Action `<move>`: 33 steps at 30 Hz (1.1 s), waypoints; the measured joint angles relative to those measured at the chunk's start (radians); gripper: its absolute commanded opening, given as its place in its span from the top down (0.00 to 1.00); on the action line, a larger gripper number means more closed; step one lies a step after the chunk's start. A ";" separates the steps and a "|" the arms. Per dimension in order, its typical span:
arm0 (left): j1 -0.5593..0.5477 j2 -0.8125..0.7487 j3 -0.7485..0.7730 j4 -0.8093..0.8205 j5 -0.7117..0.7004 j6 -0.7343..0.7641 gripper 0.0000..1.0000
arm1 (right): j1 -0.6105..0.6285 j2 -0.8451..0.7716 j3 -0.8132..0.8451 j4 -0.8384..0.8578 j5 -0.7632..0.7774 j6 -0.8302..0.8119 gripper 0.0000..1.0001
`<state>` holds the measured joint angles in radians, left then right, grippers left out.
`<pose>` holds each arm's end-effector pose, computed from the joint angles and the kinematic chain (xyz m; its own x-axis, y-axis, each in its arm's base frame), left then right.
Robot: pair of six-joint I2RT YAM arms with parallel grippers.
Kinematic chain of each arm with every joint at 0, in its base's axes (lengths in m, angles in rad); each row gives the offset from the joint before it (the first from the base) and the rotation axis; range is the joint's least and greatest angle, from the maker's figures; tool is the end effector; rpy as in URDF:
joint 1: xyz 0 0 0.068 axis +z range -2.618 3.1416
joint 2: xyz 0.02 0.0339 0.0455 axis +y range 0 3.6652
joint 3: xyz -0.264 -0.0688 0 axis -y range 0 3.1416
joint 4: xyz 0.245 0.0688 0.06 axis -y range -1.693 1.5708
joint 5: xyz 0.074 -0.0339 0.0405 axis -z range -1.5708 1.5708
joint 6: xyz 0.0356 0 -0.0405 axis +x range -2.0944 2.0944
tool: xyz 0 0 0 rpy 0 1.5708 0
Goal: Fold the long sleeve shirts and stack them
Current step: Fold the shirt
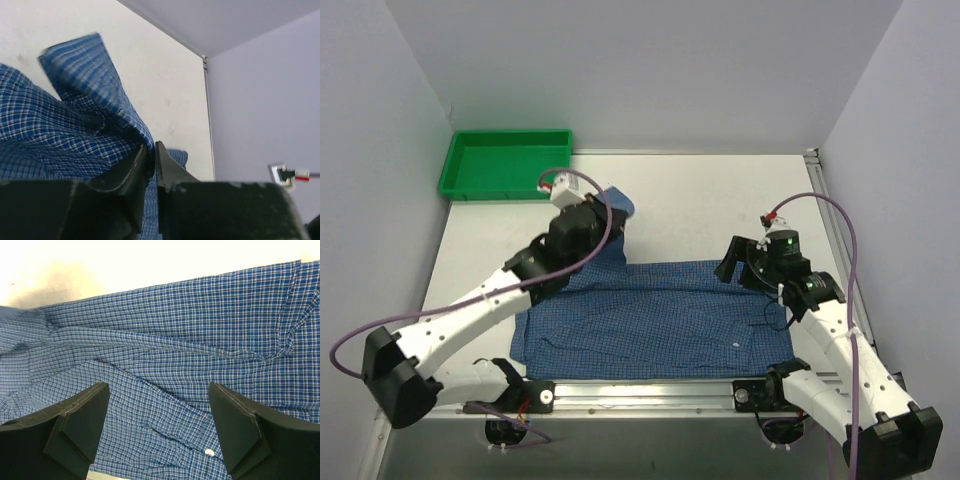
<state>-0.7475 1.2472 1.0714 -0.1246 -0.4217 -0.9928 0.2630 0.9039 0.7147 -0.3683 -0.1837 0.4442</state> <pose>0.2222 -0.1861 0.3485 -0.3979 -0.6732 -0.6233 0.0005 0.6793 -0.7339 0.1925 0.0586 0.2761 -0.6355 0.2665 -0.7247 -0.1464 0.8800 0.4519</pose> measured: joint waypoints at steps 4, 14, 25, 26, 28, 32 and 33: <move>-0.277 -0.111 -0.122 -0.023 -0.152 -0.069 0.69 | 0.001 -0.068 0.001 -0.029 0.000 0.000 0.18; -0.637 -0.209 -0.357 -0.051 -0.165 -0.019 0.27 | 0.001 -0.167 -0.010 -0.075 0.000 0.000 0.18; -0.165 -0.176 -0.279 -0.243 0.025 0.097 0.10 | 0.001 0.167 0.014 -0.061 0.008 0.011 0.25; -0.103 -0.159 -0.268 -0.252 0.051 0.117 0.10 | 0.001 0.203 0.026 -0.052 0.008 0.014 0.26; 0.030 -0.124 -0.254 -0.263 0.103 0.155 0.10 | 0.002 0.272 0.049 -0.021 0.008 0.019 0.29; 0.247 -0.084 -0.253 -0.285 0.208 0.212 0.10 | 0.007 0.389 0.096 0.042 0.011 0.027 0.36; 0.297 -0.076 -0.253 -0.289 0.232 0.225 0.10 | 0.012 0.416 0.107 0.057 0.011 0.028 0.36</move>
<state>-0.4507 1.1709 0.8188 -0.4133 -0.1902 -0.7677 0.2749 1.3197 0.8215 -0.3115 -0.1722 0.4721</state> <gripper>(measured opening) 0.901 0.652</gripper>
